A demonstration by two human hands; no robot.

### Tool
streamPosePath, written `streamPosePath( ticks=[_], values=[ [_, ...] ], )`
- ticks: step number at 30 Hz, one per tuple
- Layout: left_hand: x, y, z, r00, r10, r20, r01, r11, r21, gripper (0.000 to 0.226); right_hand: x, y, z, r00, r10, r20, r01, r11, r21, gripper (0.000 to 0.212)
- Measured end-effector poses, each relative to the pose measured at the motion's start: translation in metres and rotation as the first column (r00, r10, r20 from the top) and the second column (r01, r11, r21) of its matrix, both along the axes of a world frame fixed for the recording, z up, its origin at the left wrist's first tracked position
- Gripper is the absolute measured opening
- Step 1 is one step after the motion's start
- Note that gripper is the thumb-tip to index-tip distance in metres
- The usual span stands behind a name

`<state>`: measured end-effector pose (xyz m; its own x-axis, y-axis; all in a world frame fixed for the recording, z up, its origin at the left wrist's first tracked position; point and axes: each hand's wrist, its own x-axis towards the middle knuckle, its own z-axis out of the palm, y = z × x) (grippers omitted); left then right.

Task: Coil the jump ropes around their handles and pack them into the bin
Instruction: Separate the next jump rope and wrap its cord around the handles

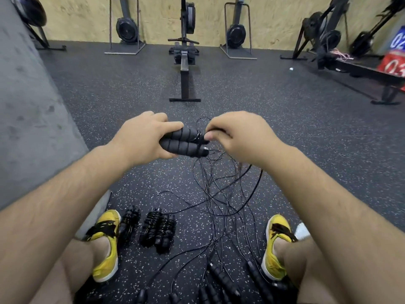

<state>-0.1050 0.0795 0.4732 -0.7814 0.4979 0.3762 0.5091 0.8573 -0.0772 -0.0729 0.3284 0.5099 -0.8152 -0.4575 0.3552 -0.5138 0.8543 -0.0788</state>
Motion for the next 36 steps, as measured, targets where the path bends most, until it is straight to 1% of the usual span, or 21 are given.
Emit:
streamPosePath(
  ticks=[2, 4, 5, 6, 8, 10, 12, 13, 14, 16, 18, 20, 22, 24, 25, 27, 29, 31, 32, 34, 36],
  values=[
    [0.007, 0.001, 0.005, 0.984, -0.137, 0.112, 0.132, 0.990, 0.049, 0.061, -0.013, 0.008, 0.003, 1.000, 0.021, 0.024, -0.018, 0.993, -0.120, 0.020],
    [0.017, 0.005, 0.010, 0.948, -0.242, 0.207, 0.207, 0.962, 0.176, 0.066, -0.024, 0.016, -0.004, 0.995, 0.049, 0.089, -0.025, 0.966, -0.259, 0.012],
    [0.022, 0.008, 0.013, 0.931, -0.272, 0.244, 0.209, 0.944, 0.256, 0.066, -0.029, 0.018, -0.009, 0.989, 0.057, 0.137, -0.009, 0.943, -0.333, 0.011],
    [0.026, 0.010, 0.015, 0.917, -0.294, 0.269, 0.197, 0.922, 0.334, 0.066, -0.033, 0.019, -0.015, 0.980, 0.059, 0.191, 0.022, 0.917, -0.397, 0.014],
    [0.031, 0.014, 0.019, 0.922, -0.294, 0.250, 0.159, 0.879, 0.449, 0.068, -0.037, 0.013, -0.031, 0.948, 0.055, 0.315, 0.104, 0.878, -0.468, 0.021],
    [0.029, 0.018, 0.020, 0.972, -0.196, 0.130, 0.116, 0.882, 0.457, 0.067, -0.031, -0.001, -0.045, 0.902, 0.049, 0.429, 0.156, 0.889, -0.429, 0.027],
    [0.022, 0.019, 0.017, 0.999, -0.032, -0.006, 0.032, 0.929, 0.368, 0.063, -0.018, -0.019, -0.055, 0.863, 0.052, 0.502, 0.159, 0.916, -0.369, 0.020],
    [0.016, 0.018, 0.014, 0.998, 0.043, -0.050, -0.025, 0.949, 0.316, 0.063, -0.011, -0.027, -0.058, 0.855, 0.045, 0.517, 0.143, 0.937, -0.318, 0.023],
    [0.010, 0.015, 0.011, 0.991, 0.108, -0.072, -0.085, 0.960, 0.266, 0.065, -0.003, -0.031, -0.060, 0.857, 0.022, 0.515, 0.119, 0.964, -0.239, 0.027],
    [-0.003, 0.010, 0.004, 0.977, 0.199, -0.079, -0.181, 0.964, 0.192, 0.067, 0.009, -0.034, -0.059, 0.869, -0.024, 0.495, 0.088, 0.991, -0.106, 0.026],
    [-0.012, 0.006, -0.004, 0.972, 0.226, -0.066, -0.215, 0.966, 0.146, 0.066, 0.021, -0.031, -0.050, 0.877, -0.022, 0.479, 0.061, 0.996, -0.065, 0.023],
    [-0.014, 0.005, -0.011, 0.978, 0.198, -0.063, -0.192, 0.977, 0.094, 0.065, 0.030, -0.024, -0.036, 0.907, -0.024, 0.420, 0.040, 0.999, -0.030, 0.020],
    [-0.014, 0.006, -0.016, 0.990, 0.125, -0.060, -0.123, 0.992, 0.041, 0.064, 0.033, -0.016, -0.022, 0.963, -0.030, 0.269, 0.021, 0.999, 0.037, 0.018],
    [-0.011, 0.008, -0.019, 0.999, 0.020, -0.032, -0.021, 1.000, -0.015, 0.062, 0.026, -0.006, -0.012, 0.992, -0.025, 0.121, 0.013, 0.995, 0.096, 0.016],
    [-0.008, 0.009, -0.019, 0.999, -0.038, -0.004, 0.038, 0.998, -0.040, 0.061, 0.020, 0.000, -0.009, 0.997, -0.010, 0.080, 0.003, 0.996, 0.088, 0.016],
    [0.002, 0.014, -0.016, 0.985, -0.161, 0.062, 0.164, 0.985, -0.047, 0.060, 0.008, 0.010, -0.005, 0.998, 0.012, 0.055, -0.013, 1.000, 0.020, 0.016],
    [0.015, 0.019, -0.009, 0.955, -0.263, 0.135, 0.258, 0.965, 0.054, 0.065, -0.005, 0.020, -0.005, 0.996, 0.002, 0.088, 0.005, 0.997, -0.072, 0.022],
    [0.030, 0.024, 0.003, 0.922, -0.323, 0.212, 0.290, 0.941, 0.173, 0.066, -0.013, 0.027, -0.009, 0.984, -0.025, 0.175, 0.052, 0.986, -0.156, 0.035],
    [0.036, 0.026, 0.009, 0.908, -0.339, 0.245, 0.293, 0.934, 0.205, 0.066, -0.017, 0.028, -0.014, 0.972, -0.019, 0.233, 0.066, 0.978, -0.196, 0.035],
    [0.045, 0.030, 0.018, 0.894, -0.352, 0.277, 0.283, 0.923, 0.261, 0.063, -0.016, 0.024, -0.026, 0.936, 0.002, 0.352, 0.082, 0.972, -0.221, 0.015],
    [0.046, 0.033, 0.020, 0.917, -0.328, 0.230, 0.238, 0.907, 0.347, 0.056, -0.013, 0.011, -0.040, 0.896, 0.032, 0.442, 0.065, 0.977, -0.203, 0.025]
  ],
)
